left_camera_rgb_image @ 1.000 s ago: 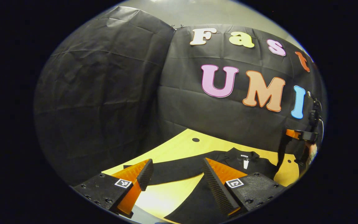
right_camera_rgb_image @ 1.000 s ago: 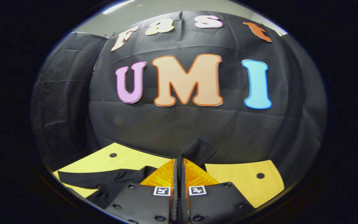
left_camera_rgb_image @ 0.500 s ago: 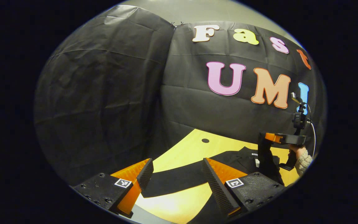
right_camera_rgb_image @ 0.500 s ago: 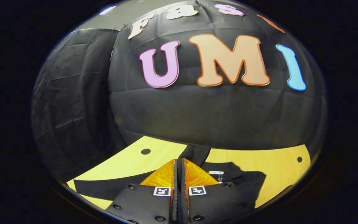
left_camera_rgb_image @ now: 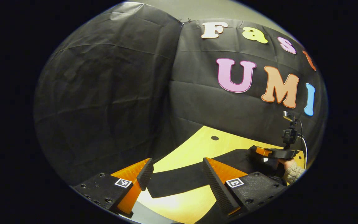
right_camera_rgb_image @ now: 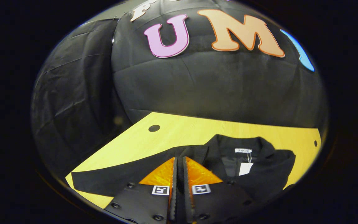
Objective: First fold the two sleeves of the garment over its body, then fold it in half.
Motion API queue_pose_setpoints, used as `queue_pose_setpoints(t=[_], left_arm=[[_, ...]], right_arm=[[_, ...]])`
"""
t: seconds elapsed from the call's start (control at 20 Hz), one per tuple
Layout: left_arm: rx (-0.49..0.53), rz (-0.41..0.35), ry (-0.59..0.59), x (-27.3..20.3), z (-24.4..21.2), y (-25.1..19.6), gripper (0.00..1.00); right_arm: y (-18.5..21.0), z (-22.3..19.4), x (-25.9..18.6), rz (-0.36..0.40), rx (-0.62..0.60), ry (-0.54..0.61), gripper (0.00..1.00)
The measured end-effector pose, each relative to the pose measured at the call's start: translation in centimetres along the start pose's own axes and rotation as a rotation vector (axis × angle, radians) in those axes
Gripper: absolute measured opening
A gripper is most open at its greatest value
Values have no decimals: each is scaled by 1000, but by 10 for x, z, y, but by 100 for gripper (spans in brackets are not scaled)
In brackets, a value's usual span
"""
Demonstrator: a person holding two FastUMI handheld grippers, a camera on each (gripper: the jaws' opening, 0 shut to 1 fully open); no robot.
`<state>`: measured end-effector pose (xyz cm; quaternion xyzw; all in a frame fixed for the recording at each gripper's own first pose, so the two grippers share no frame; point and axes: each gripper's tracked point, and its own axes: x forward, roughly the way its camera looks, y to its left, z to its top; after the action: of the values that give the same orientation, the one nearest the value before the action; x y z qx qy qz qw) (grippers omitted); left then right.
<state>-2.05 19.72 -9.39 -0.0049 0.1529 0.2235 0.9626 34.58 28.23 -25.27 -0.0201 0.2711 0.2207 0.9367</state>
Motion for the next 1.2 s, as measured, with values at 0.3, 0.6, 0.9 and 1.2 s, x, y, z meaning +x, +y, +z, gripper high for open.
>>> queue_pose_setpoints(t=[0.3,0.6,0.9,1.2], left_arm=[[13,-12,30,5,-12,-6,94],[14,-29,46,16,-21,-15,94],[26,-22,101,34,-51,-10,94],[7,15,239,50,-100,5,96]], right_arm=[[-21,10,-2,-41,17,5,98],[-31,22,-19,-72,-22,-25,98],[-66,37,-70,-141,-80,-83,98],[-117,19,-156,-260,-23,-157,98]])
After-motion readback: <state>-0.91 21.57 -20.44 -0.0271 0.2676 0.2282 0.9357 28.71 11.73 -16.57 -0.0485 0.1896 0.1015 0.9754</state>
